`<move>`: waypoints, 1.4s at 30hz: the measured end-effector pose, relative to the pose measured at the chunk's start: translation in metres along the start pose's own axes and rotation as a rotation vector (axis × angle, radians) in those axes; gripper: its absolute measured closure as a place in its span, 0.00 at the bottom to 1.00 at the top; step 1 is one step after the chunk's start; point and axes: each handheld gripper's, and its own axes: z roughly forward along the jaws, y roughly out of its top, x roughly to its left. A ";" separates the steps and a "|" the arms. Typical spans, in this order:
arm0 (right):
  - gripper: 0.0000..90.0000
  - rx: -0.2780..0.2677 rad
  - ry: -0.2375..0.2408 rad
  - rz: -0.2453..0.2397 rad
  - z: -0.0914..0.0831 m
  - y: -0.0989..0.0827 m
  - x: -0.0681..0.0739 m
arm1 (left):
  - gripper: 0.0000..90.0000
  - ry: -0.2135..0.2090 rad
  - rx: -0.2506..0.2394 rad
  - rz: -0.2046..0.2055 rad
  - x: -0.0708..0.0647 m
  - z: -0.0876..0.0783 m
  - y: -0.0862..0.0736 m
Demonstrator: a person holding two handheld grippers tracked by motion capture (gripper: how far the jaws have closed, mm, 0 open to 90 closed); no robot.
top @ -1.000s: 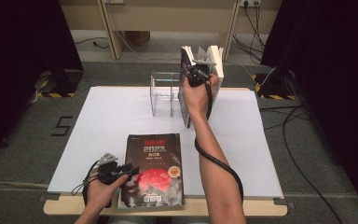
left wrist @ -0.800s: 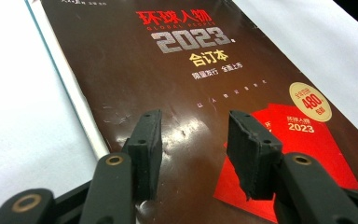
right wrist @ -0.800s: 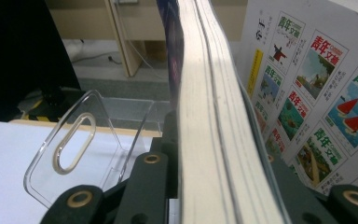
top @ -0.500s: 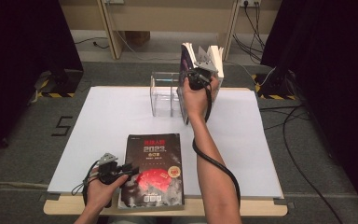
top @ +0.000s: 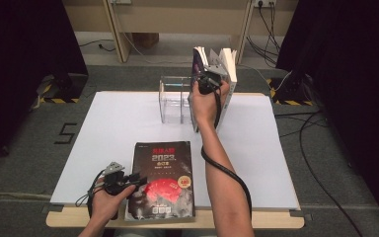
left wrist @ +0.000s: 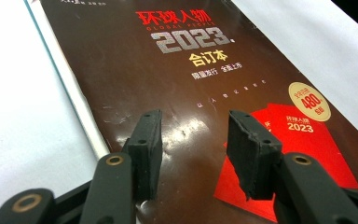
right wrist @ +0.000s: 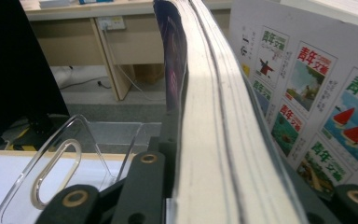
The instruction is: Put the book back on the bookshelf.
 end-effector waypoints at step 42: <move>0.60 0.086 0.168 0.002 -0.073 -0.037 -0.016 | 0.58 0.049 -0.053 -0.028 0.005 -0.008 0.003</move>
